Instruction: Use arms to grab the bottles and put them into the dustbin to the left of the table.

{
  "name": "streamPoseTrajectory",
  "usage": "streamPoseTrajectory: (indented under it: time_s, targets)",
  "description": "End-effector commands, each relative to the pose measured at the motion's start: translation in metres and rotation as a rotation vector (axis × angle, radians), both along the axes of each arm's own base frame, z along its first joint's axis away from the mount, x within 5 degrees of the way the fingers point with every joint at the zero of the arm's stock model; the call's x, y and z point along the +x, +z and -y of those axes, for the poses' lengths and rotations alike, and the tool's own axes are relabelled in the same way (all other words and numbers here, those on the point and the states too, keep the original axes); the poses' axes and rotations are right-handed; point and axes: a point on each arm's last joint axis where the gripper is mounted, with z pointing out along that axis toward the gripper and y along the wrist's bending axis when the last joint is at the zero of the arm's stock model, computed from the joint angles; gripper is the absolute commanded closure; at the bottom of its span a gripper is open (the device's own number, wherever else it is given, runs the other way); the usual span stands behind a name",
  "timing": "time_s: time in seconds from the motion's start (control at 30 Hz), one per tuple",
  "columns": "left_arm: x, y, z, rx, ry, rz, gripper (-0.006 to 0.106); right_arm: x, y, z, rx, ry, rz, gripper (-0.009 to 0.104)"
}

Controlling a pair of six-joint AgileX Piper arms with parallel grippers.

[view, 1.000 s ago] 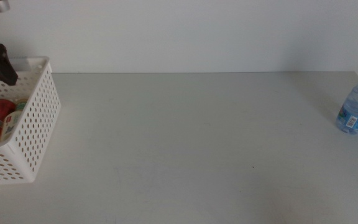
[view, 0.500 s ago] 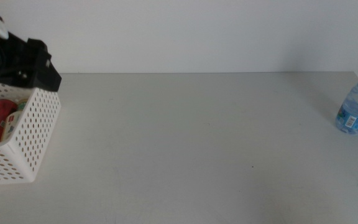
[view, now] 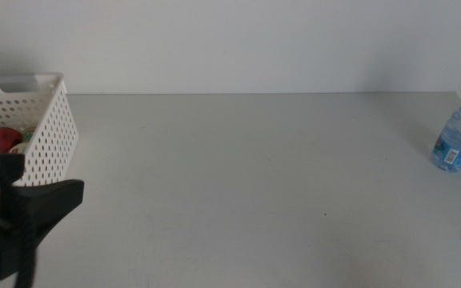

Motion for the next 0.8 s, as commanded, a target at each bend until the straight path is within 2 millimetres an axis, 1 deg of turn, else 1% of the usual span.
streamPoseTrajectory:
  time_s: [0.0, 0.13, 0.23, 0.37, 0.6, 0.77]
  targets:
    - [-0.007, 0.009, -0.003, -0.087, -0.004, 0.113, 0.021, 0.000, 0.007, 0.001, -0.025, -0.003, 0.069, 0.030]
    - [-0.018, 0.005, -0.009, -0.100, -0.005, 0.138, 0.018, 0.000, 0.007, 0.001, -0.025, -0.003, 0.069, 0.030]
    - [-0.021, 0.007, -0.010, -0.106, -0.005, 0.150, 0.014, 0.000, 0.007, 0.001, -0.025, -0.003, 0.069, 0.030]
    - [-0.022, 0.007, -0.008, -0.122, -0.033, 0.141, 0.009, 0.000, 0.007, 0.001, -0.025, -0.003, 0.069, 0.030]
    - [-0.024, 0.013, -0.002, -0.101, -0.120, 0.236, 0.009, 0.000, 0.007, 0.001, -0.025, -0.003, 0.069, 0.030]
    - [-0.024, 0.012, -0.002, -0.092, -0.121, 0.232, 0.009, 0.000, 0.007, 0.001, -0.025, -0.003, 0.069, 0.030]
